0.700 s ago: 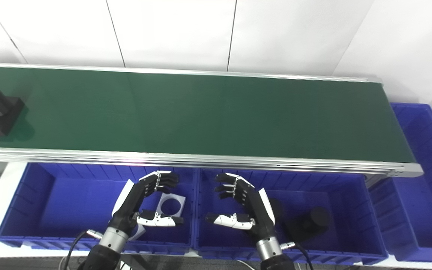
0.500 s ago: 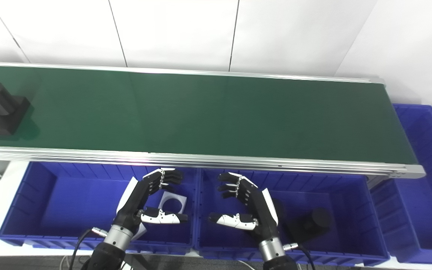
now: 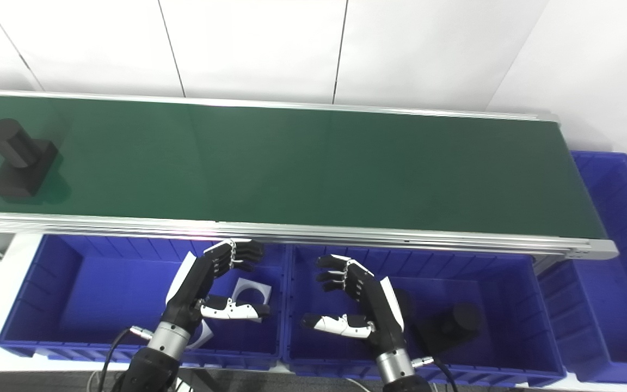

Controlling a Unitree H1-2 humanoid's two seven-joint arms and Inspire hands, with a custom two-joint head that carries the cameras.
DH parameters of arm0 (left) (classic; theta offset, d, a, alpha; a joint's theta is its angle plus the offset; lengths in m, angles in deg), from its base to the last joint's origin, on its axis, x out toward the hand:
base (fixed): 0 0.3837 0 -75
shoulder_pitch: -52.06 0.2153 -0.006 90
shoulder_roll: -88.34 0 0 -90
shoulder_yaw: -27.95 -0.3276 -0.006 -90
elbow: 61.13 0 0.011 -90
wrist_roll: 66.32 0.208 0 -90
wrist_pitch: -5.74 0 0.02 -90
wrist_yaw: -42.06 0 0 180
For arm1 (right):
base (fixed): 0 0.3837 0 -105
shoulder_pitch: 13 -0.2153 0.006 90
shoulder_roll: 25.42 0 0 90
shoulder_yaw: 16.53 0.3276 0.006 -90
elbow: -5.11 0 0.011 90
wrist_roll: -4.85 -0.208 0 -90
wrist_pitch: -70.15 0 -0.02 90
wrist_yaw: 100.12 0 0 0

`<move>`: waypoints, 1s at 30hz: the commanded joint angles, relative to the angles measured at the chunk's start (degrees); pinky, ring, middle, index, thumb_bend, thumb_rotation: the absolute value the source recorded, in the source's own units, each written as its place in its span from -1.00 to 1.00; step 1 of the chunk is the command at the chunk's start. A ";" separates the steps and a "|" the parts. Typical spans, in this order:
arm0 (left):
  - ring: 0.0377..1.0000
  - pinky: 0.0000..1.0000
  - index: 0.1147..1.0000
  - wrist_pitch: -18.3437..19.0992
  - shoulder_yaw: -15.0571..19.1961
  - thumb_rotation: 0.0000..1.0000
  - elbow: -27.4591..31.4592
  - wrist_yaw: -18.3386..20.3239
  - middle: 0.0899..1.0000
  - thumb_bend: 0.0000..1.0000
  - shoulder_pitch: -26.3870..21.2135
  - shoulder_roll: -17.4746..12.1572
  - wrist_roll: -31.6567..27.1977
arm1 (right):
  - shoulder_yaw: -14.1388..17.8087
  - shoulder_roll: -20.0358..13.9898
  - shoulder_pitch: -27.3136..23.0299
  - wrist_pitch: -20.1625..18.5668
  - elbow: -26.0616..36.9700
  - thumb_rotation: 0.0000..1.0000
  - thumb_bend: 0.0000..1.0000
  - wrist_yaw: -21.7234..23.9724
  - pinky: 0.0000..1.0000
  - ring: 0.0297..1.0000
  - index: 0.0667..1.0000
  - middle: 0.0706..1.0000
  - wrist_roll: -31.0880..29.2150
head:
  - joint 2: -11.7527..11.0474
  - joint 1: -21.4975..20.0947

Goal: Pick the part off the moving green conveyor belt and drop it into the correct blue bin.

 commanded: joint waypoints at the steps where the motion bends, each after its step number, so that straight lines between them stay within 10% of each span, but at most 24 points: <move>1: 0.31 0.22 0.25 -2.18 0.23 -1.00 0.79 -0.35 0.30 0.65 -0.63 0.48 -0.15 | 0.37 0.38 -0.56 2.79 1.28 -0.68 0.66 0.36 0.20 0.31 0.36 0.43 -0.50 | 0.03 0.14; 30: 0.30 0.21 0.28 -4.14 0.22 -0.89 0.14 -0.13 0.30 0.65 -0.80 0.72 -1.40 | 2.94 2.36 -0.61 2.79 1.84 -0.66 0.65 3.58 0.28 0.39 0.45 0.50 -3.70 | -1.23 0.79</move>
